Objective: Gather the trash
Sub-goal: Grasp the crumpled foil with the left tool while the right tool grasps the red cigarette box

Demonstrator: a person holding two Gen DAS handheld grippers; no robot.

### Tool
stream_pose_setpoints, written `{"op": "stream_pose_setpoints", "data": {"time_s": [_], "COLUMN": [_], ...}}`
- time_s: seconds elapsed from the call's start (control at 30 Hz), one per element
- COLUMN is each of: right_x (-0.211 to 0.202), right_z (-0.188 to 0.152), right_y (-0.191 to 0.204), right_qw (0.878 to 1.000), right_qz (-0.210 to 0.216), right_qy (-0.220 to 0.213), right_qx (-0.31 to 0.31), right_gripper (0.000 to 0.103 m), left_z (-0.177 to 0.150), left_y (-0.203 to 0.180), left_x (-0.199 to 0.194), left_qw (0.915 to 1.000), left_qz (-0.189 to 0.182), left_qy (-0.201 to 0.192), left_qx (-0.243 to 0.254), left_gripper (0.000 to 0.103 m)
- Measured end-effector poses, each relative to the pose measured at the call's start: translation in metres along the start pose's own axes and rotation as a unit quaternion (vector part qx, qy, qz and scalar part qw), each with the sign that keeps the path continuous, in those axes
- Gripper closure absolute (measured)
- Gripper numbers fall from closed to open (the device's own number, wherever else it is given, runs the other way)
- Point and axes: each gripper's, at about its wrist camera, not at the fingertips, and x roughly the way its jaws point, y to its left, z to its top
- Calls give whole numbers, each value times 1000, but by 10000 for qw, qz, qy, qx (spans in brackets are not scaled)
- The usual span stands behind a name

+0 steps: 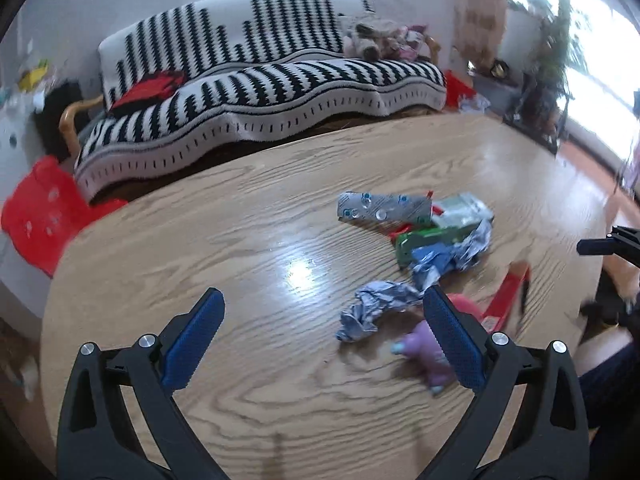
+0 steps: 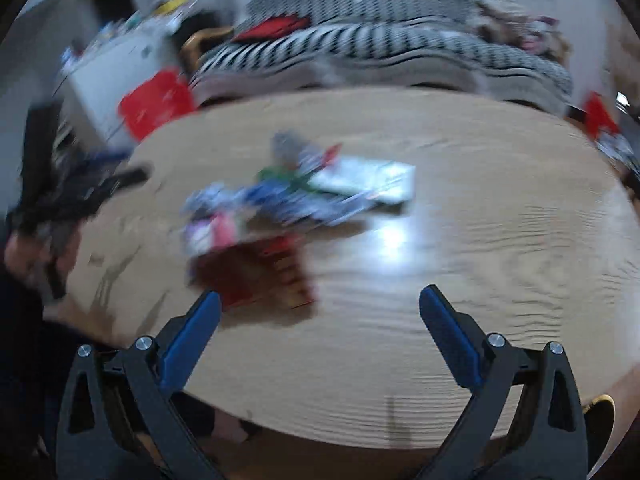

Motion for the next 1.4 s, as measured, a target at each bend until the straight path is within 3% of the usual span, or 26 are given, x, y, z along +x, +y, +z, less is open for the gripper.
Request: {"op": "stream_pose_setpoints", "data": {"time_s": [0.13,0.23,0.43,0.53,0.7,0.77,0.83,0.9,1.23,1.4], "right_x": [18,24,42,55,72,73,72,67,35,30], "right_z": [-2,-1,3,5,9,9,10,11,14,15], "right_y": [37,46,42,40,40,39,38,36,31,22], "right_qw": [9985,9978,9983,9979,9977,9978,9979,9982,9988,9995], "right_qz": [-40,-80,-81,-111,-157,-157,-119,-101,-10,0], "right_qy": [58,55,207,337,406,372,344,266,-13,-13], "right_qx": [-541,-656,-535,-535,-519,-530,-536,-519,-482,-309], "right_gripper": [7,7,7,7,7,7,10,13,15,15], "left_z": [-11,-21,-24,-19,-14,-12,-11,-12,8,11], "left_y": [-7,-11,-9,-8,-20,-23,-24,-26,-19,-31], "left_x": [26,43,68,76,88,88,90,96,65,61], "left_qw": [9972,9943,9926,9933,9928,9930,9920,9902,9950,9949], "left_qz": [77,-59,-169,-365,-333,-384,-566,-494,-368,-393], "left_qy": [255,467,716,735,708,694,827,1103,926,913], "left_qx": [698,957,963,811,905,873,769,705,92,156], "left_gripper": [6,7,7,7,7,12,48,73,75,75]}}
